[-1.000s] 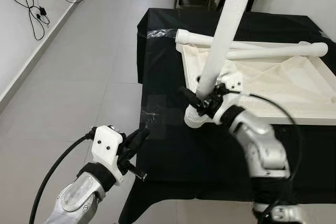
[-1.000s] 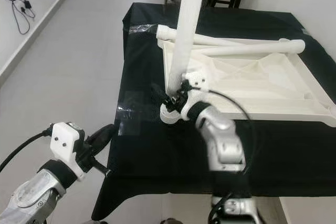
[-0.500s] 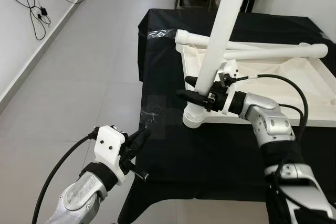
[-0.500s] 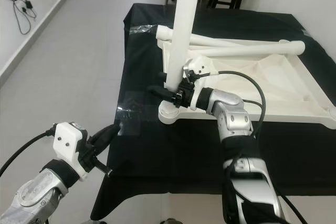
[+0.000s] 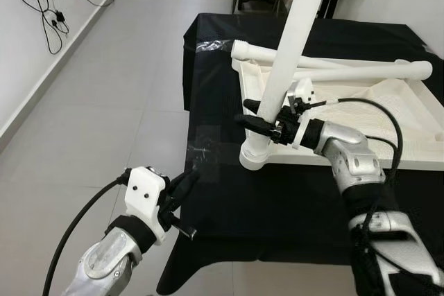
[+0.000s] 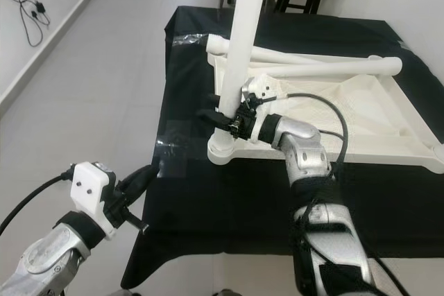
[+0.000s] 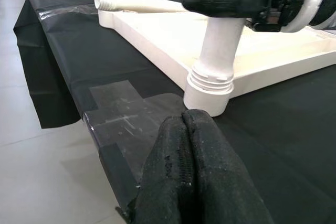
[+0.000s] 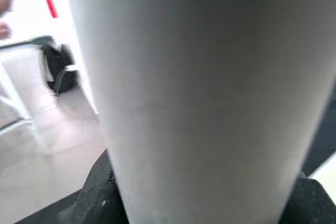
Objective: Building children table
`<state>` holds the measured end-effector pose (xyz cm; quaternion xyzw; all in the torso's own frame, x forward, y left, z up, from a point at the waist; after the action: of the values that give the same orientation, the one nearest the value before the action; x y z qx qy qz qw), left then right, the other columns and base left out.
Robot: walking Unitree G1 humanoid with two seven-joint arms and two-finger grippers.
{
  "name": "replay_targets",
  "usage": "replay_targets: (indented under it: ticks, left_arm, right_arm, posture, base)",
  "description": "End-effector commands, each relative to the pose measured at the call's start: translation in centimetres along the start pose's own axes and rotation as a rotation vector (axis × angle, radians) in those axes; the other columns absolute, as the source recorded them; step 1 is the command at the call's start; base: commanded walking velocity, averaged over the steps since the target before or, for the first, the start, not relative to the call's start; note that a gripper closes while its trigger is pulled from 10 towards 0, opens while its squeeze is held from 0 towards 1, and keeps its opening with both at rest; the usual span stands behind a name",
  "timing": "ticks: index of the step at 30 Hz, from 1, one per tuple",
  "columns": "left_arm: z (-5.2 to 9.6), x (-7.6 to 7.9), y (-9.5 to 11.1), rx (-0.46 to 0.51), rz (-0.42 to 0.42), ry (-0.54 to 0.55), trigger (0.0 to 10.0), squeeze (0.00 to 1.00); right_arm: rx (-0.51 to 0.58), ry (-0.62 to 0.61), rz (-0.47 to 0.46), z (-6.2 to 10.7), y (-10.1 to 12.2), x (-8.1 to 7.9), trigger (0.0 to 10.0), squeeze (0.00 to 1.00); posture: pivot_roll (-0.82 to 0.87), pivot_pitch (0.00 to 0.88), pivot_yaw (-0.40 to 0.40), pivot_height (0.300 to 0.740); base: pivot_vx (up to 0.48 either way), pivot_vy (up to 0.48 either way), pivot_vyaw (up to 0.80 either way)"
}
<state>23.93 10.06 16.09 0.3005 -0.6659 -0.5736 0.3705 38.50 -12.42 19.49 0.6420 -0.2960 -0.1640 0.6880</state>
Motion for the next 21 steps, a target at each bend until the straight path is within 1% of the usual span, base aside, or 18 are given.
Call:
replay_targets:
  ticks: [1,3,4,5,7,8,9,10,12,14,15,16,19,20,21]
  left_arm:
    - [0.1,0.1,-0.1,-0.002,0.003,0.000,10.0,0.00]
    - [0.1,0.1,-0.1,-0.002,0.003,0.000,10.0,0.00]
    - [0.2,0.0,-0.1,-0.001,0.003,0.001,10.0,0.00]
    - [0.2,-0.2,-0.1,-0.002,0.002,0.002,10.0,0.00]
    - [0.2,-0.2,-0.1,-0.002,0.002,0.002,10.0,0.00]
    - [0.2,-0.3,-0.1,-0.003,0.002,0.001,10.0,0.00]
    - [0.1,-0.3,-0.1,-0.003,0.002,0.000,10.0,0.00]
    - [0.1,-0.3,-0.1,-0.004,0.003,-0.001,10.0,0.00]
    - [0.0,-0.3,-0.1,-0.002,0.000,0.002,10.0,0.00]
    - [0.0,-0.3,-0.1,-0.001,0.000,0.004,10.0,0.00]
    - [0.0,-0.3,-0.1,0.000,-0.001,0.005,10.0,0.00]
    - [0.0,-0.4,0.0,0.000,0.000,0.005,10.0,0.00]
    - [0.0,-0.4,0.0,0.000,0.000,0.004,10.0,0.00]
    - [0.0,-0.4,0.0,0.000,0.001,0.003,10.0,0.00]
    - [0.0,-0.4,0.0,0.000,0.001,0.002,10.0,0.00]
  right_arm:
    - [-0.125,-0.302,-0.074,0.7,-3.1,0.4,0.0,0.00]
    - [-0.125,-0.302,-0.074,0.7,-3.1,0.4,0.0,0.00]
    - [-0.171,-0.487,-0.113,1.2,-4.1,-0.4,0.0,0.00]
    - [-0.176,-0.595,-0.135,1.3,-4.3,-2.1,0.0,0.00]
    - [-0.176,-0.595,-0.135,1.3,-4.3,-2.1,0.0,0.00]
    - [-0.169,-0.649,-0.139,1.1,-4.3,-3.1,0.0,0.00]
    - [-0.152,-0.639,-0.131,0.6,-4.1,-3.7,0.0,0.00]
    - [-0.142,-0.632,-0.125,0.3,-4.0,-3.9,0.0,0.00]
    - [-0.139,-0.604,-0.133,-0.4,-3.9,-3.7,0.0,0.00]
    - [-0.139,-0.602,-0.137,-0.6,-3.8,-3.6,0.0,0.00]
    - [-0.149,-0.588,-0.132,-0.9,-3.7,-3.6,3.1,0.00]
    - [-0.159,-0.566,-0.133,-1.2,-3.7,-3.8,10.0,0.00]
    - [-0.162,-0.561,-0.146,-1.4,-3.6,-4.1,10.0,0.00]
    - [-0.136,-0.519,-0.160,-1.7,-3.0,-4.4,10.0,0.99]
    - [-0.091,-0.440,-0.174,-2.3,-2.2,-4.7,10.0,1.00]
  posture:
    - [0.07,0.135,-0.097,0.740]
    - [0.07,0.135,-0.097,0.740]
    - [0.07,0.136,-0.095,0.740]
    - [0.07,0.132,-0.080,0.740]
    - [0.07,0.132,-0.080,0.740]
    - [0.06,0.127,-0.077,0.740]
    - [0.06,0.126,-0.079,0.740]
    - [0.06,0.126,-0.079,0.740]
    - [0.07,0.123,-0.089,0.740]
    - [0.07,0.123,-0.089,0.740]
    - [0.07,0.124,-0.089,0.740]
    - [0.07,0.123,-0.087,0.740]
    - [0.07,0.122,-0.085,0.740]
    - [0.07,0.122,-0.084,0.740]
    - [0.07,0.120,-0.084,0.740]
  base:
    - [0.000,0.000,0.00]
    - [0.000,0.000,0.00]
    - [0.000,0.000,0.00]
    - [0.000,0.000,0.00]
    - [0.000,0.000,0.00]
    - [0.000,0.000,0.00]
    - [0.000,0.000,0.00]
    - [0.000,0.000,0.00]
    - [0.000,0.000,0.00]
    - [0.000,0.000,0.00]
    - [0.000,0.000,0.00]
    - [0.000,0.000,0.00]
    - [0.000,0.000,0.00]
    - [0.000,0.000,0.00]
    - [0.000,0.000,0.00]
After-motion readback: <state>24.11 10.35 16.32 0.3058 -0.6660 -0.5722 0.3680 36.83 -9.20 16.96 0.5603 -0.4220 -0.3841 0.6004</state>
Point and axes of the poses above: a point about 5 cm out from each wrist's last joint towards the gripper, its own z axis pointing back from the gripper into the wrist, its own y axis along the axis of the wrist's last joint, x = y × z, the point moved 4 cm from there along -z, pointing out of the wrist towards the gripper, and after that the axes turned 9 degrees about z, right-handed, at the moved point
